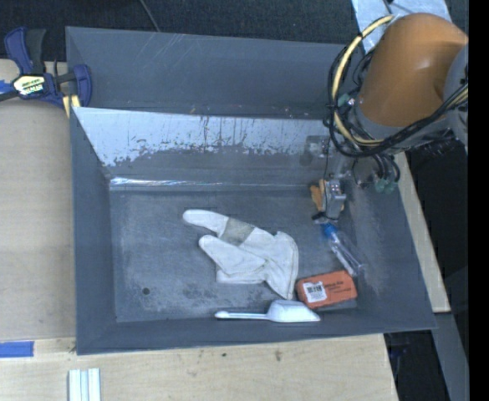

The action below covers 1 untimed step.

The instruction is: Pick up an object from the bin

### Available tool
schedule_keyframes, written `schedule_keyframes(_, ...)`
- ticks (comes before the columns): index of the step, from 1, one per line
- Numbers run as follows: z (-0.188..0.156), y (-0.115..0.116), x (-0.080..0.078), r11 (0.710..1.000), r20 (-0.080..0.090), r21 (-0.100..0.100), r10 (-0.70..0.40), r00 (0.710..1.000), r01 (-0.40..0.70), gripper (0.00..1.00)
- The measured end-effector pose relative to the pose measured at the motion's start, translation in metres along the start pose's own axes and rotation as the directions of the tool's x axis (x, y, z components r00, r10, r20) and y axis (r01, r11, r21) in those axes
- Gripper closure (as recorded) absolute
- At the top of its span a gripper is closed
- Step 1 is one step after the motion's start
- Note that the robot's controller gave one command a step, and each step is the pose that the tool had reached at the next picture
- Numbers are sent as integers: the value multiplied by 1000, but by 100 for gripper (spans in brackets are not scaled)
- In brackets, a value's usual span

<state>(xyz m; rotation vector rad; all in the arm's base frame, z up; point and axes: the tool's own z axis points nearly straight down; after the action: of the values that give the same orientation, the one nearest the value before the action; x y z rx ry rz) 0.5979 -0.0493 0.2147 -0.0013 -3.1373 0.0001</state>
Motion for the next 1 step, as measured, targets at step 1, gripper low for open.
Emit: schedule_keyframes(1,-5,0,-1,1000,8,0,-1,1000,1,0)
